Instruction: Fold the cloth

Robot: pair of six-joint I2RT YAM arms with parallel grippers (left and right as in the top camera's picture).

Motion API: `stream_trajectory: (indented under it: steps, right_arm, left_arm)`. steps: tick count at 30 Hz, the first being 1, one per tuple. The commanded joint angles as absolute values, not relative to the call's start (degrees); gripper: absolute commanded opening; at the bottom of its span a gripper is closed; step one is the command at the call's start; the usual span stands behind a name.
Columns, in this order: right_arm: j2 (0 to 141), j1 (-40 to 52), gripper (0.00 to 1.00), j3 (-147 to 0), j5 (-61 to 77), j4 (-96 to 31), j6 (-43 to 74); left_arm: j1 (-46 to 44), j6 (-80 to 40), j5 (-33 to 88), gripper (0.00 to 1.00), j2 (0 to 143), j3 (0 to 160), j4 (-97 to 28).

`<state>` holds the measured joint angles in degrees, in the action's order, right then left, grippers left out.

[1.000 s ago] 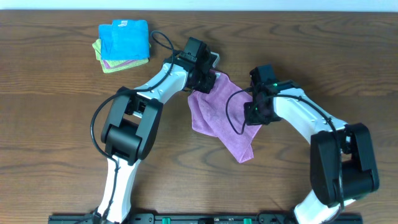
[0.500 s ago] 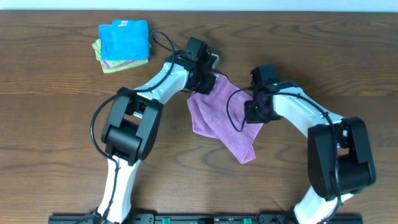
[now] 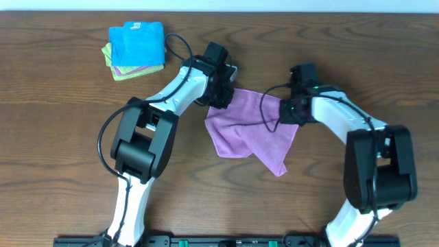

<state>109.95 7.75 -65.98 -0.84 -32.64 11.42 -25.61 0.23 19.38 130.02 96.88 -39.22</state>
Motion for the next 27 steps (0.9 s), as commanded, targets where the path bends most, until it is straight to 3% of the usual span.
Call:
stream_trajectory:
  steps: [1,10,27]
  right_arm:
    - [113.91,5.13,0.01,-65.17,-4.91,-33.21,9.91]
    - [113.91,4.95,0.01,-70.15,-0.43,-32.95,8.69]
    - [118.56,5.67,0.01,-77.14,6.28,-30.26,7.20]
  left_arm:
    - [-25.32,-2.26,15.44,0.06,132.94,94.67,-41.95]
    - [-26.81,-7.64,15.44,0.06,131.57,94.67,-42.50]
    - [-27.05,-12.08,10.46,0.06,129.84,94.67,-30.85]
